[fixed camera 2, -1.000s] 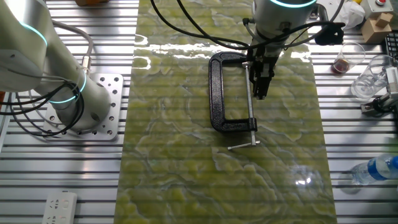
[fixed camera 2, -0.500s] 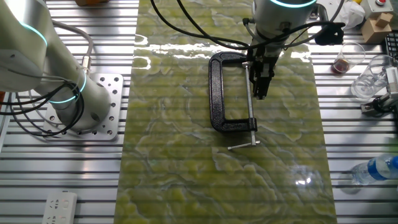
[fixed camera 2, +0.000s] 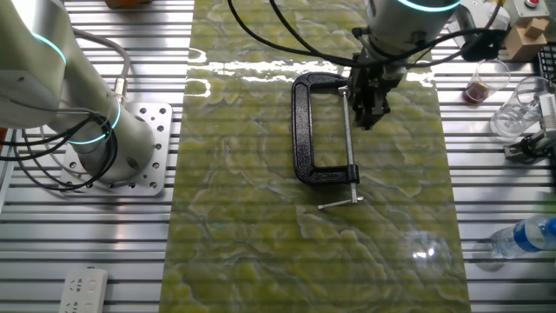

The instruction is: Turn on the water tap

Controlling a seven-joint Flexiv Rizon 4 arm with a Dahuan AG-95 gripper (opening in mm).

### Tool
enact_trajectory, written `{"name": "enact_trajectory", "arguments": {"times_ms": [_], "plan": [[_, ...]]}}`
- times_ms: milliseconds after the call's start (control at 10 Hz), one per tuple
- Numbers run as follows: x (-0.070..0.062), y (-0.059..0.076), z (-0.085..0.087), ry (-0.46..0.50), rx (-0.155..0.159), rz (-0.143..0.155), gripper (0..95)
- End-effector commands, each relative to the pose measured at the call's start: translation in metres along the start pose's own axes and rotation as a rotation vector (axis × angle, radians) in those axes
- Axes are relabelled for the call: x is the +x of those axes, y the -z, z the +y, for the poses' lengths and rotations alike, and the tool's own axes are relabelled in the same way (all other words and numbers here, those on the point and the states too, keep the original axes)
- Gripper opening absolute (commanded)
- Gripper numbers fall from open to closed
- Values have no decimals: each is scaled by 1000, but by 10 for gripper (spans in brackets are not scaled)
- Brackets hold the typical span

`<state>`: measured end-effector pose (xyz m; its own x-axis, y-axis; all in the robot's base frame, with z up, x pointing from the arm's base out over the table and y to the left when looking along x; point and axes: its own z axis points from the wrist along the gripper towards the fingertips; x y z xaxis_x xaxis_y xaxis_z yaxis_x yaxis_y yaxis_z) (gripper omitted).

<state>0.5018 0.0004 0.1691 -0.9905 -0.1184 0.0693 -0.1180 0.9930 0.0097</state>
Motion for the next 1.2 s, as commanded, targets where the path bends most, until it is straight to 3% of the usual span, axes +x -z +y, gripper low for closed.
{"name": "enact_trajectory", "arguments": {"times_ms": [100, 900, 1200], "plan": [[2, 1, 0, -6, 9, 0, 0], [2, 0, -1, 70, 4, -9, 0], [2, 0, -1, 51, 16, -12, 0]]}}
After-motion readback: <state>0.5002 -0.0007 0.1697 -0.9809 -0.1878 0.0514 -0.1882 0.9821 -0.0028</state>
